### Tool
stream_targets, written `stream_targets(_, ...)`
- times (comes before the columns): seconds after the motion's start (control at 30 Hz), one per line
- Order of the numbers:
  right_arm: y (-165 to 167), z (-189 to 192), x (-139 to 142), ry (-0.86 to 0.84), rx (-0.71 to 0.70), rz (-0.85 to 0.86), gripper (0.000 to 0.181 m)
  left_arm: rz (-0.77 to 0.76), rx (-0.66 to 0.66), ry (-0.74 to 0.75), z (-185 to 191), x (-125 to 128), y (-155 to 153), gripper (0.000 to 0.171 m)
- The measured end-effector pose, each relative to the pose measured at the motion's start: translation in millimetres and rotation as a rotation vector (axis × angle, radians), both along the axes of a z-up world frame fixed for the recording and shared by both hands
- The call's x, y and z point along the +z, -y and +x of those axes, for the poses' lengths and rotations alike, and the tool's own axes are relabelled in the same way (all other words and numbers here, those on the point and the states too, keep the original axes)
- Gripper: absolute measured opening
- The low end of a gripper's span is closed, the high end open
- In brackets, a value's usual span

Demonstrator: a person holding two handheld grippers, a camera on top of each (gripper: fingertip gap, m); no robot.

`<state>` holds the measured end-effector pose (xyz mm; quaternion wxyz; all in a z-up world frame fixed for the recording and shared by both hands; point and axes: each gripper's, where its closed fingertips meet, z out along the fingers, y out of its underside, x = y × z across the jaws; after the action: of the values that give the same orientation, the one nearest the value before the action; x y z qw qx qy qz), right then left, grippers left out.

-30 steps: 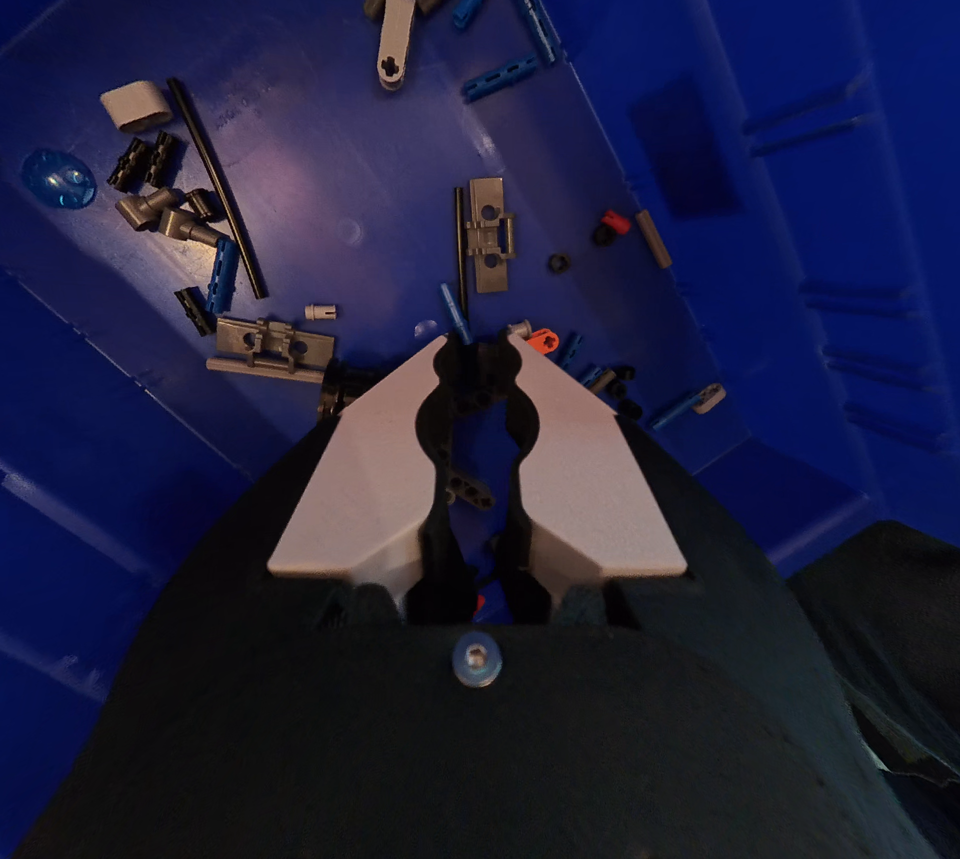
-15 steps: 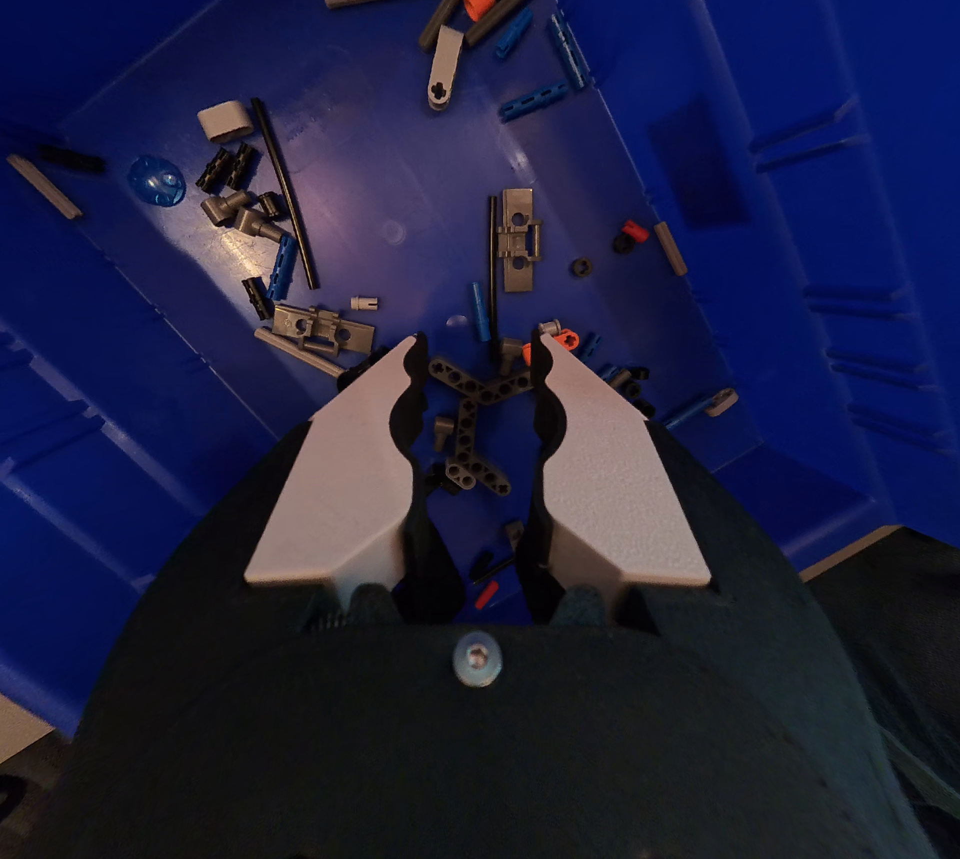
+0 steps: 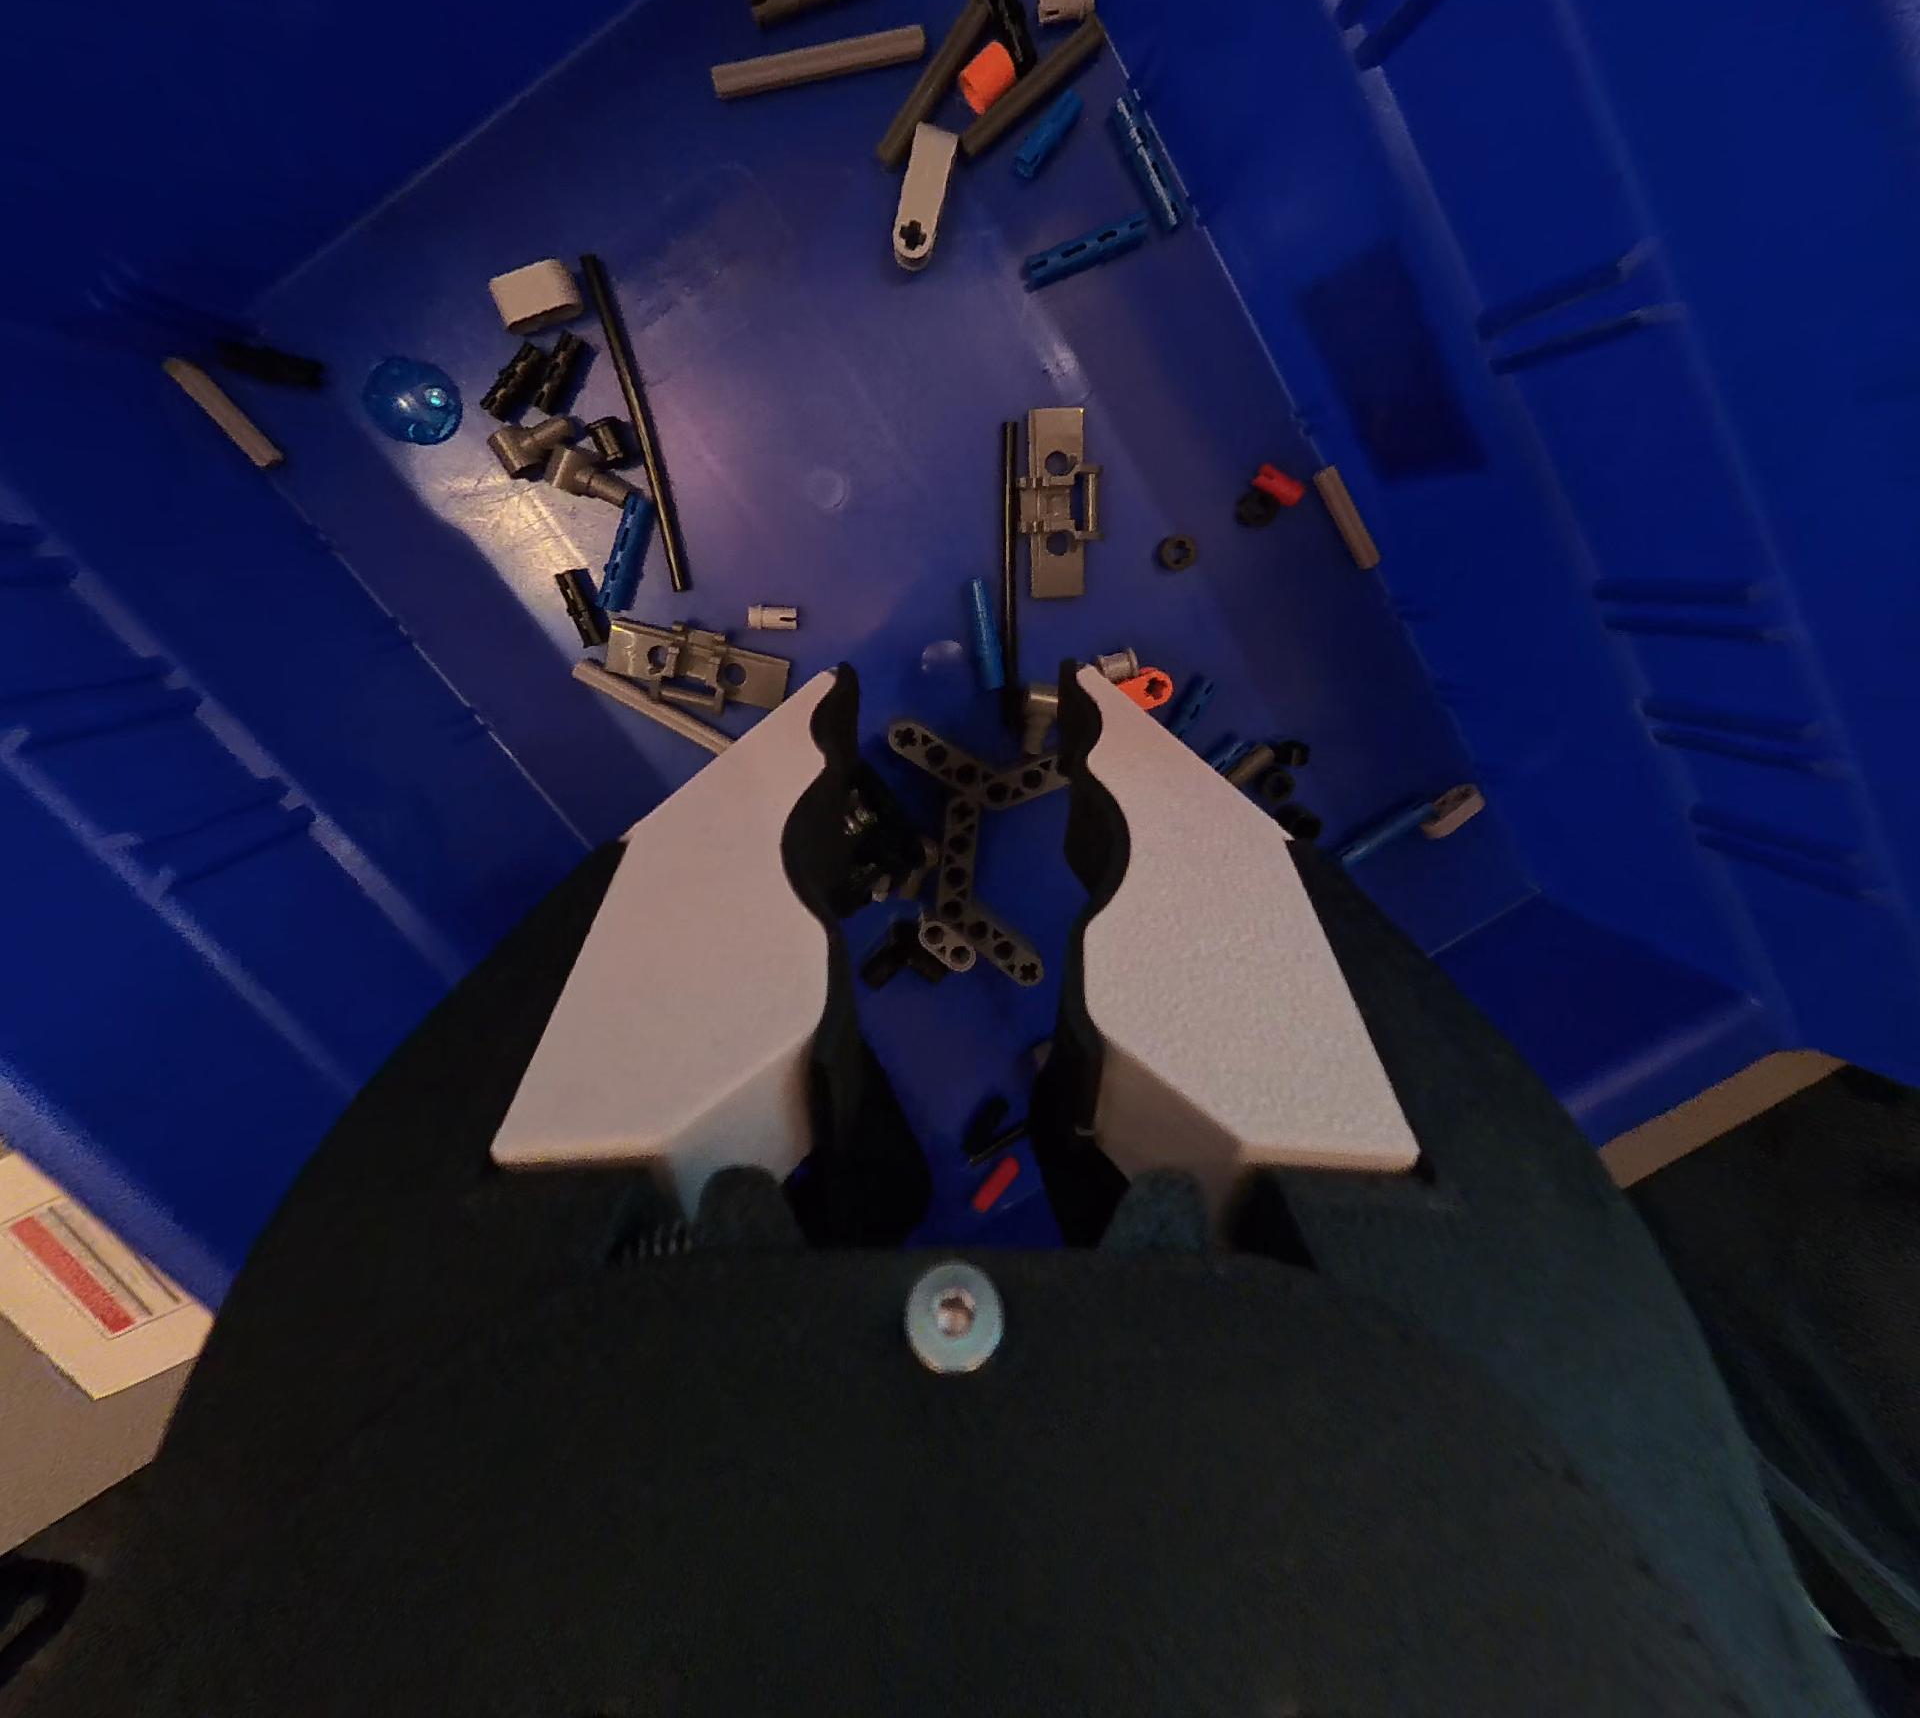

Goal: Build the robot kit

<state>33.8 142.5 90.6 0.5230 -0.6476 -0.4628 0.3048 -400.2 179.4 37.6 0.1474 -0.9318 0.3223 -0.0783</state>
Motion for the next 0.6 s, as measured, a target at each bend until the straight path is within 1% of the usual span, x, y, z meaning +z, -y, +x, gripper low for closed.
stream_targets(0.27, 0, -1, 0, 0.005, 0.0, 0.002, 0.0, 0.031, 0.015, -0.016, -6, 7, 0, 0.037)
stream_targets(0.6, 0, -1, -1, 0.014, -0.006, 0.004, 0.0, 0.051, 0.029, -0.027, -15, 13, 11, 0.034)
